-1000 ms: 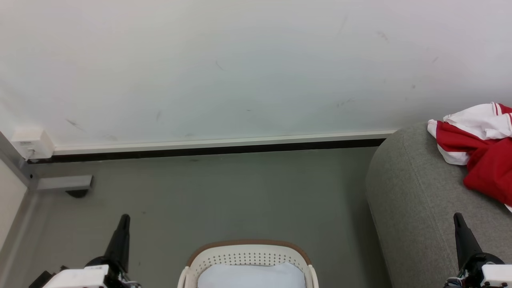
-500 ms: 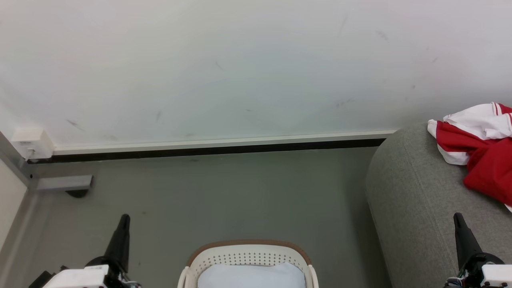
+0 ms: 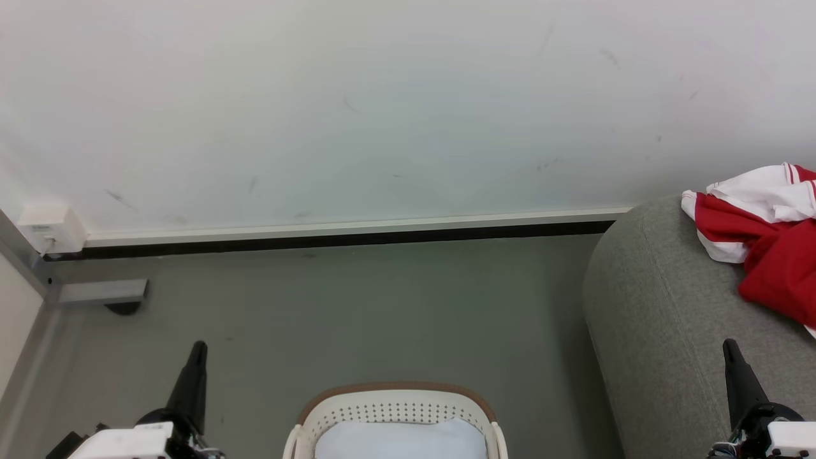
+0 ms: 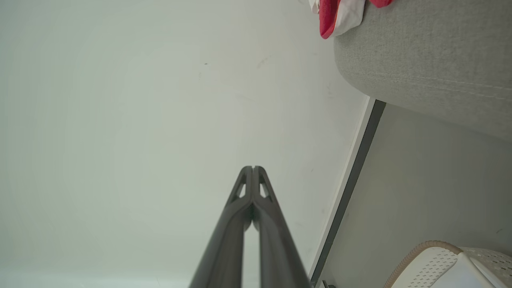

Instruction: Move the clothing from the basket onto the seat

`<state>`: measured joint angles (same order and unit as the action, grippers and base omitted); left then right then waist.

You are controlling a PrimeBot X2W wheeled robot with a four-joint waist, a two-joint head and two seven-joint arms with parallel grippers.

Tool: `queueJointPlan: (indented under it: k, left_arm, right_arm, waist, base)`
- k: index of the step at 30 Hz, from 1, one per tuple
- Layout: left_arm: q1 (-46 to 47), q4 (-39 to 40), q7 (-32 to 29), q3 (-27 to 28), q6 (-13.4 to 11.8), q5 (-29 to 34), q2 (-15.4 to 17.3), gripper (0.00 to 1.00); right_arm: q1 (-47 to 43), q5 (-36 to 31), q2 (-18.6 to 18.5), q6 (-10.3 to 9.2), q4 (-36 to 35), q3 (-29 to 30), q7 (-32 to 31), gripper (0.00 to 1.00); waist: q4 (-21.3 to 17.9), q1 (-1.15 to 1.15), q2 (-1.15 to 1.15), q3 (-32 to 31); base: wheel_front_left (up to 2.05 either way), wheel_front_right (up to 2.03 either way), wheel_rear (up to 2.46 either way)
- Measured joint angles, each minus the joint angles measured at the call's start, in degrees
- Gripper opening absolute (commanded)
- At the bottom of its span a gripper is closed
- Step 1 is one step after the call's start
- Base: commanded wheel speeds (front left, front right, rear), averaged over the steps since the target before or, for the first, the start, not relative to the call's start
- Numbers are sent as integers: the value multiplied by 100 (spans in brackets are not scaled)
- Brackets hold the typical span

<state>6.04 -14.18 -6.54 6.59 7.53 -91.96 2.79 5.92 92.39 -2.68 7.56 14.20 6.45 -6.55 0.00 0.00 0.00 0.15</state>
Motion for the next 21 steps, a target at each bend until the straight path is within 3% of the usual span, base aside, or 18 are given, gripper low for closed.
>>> queueJointPlan:
  k: [21]
  left_arm:
    - [1,0,0,0,0,0,0,0]
  right_arm:
    - [0,0,0,0,0,0,0,0]
  waist:
    - [0,0,0,0]
  base:
    - [0,0,0]
